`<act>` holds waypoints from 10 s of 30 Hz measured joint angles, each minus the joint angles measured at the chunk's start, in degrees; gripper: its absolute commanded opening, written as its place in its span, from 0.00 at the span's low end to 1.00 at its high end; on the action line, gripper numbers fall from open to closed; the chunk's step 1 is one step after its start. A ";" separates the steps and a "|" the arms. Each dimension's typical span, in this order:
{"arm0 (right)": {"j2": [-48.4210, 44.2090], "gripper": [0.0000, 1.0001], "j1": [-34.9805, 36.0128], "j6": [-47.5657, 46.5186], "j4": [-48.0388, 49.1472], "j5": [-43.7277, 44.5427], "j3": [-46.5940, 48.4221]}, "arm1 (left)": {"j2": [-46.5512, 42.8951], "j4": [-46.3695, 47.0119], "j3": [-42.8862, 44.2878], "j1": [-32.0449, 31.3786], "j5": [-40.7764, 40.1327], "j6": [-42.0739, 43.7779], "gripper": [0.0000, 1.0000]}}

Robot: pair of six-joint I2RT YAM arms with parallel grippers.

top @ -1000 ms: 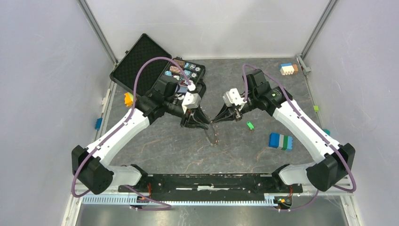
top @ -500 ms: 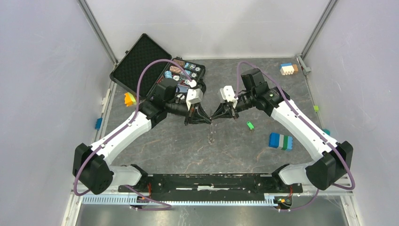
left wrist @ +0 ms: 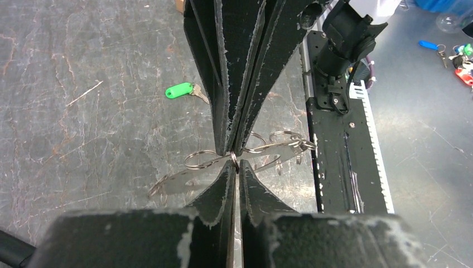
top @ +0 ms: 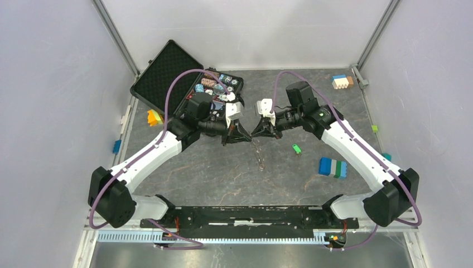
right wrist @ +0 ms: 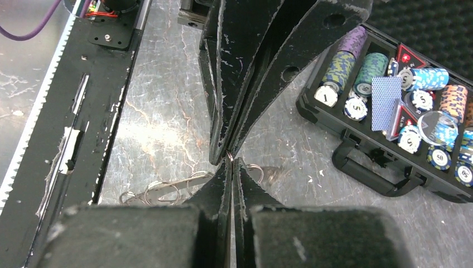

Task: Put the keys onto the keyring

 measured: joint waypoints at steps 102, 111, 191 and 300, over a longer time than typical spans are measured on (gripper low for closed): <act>-0.04 0.00 0.83 10.86 14.88 1.05 -12.07 | -4.00 19.98 -17.35 1.09 -1.42 8.70 0.02; -0.04 0.29 1.62 10.86 13.79 4.63 -11.28 | -3.32 20.94 -17.35 1.09 -2.43 8.41 0.02; 7.15 0.02 -4.61 57.02 67.58 -15.04 -30.47 | -3.45 37.44 -21.22 6.27 -6.16 -7.43 0.02; 0.87 0.18 2.29 8.24 15.43 2.43 -9.84 | -2.56 44.96 -25.92 4.55 6.32 -5.31 0.02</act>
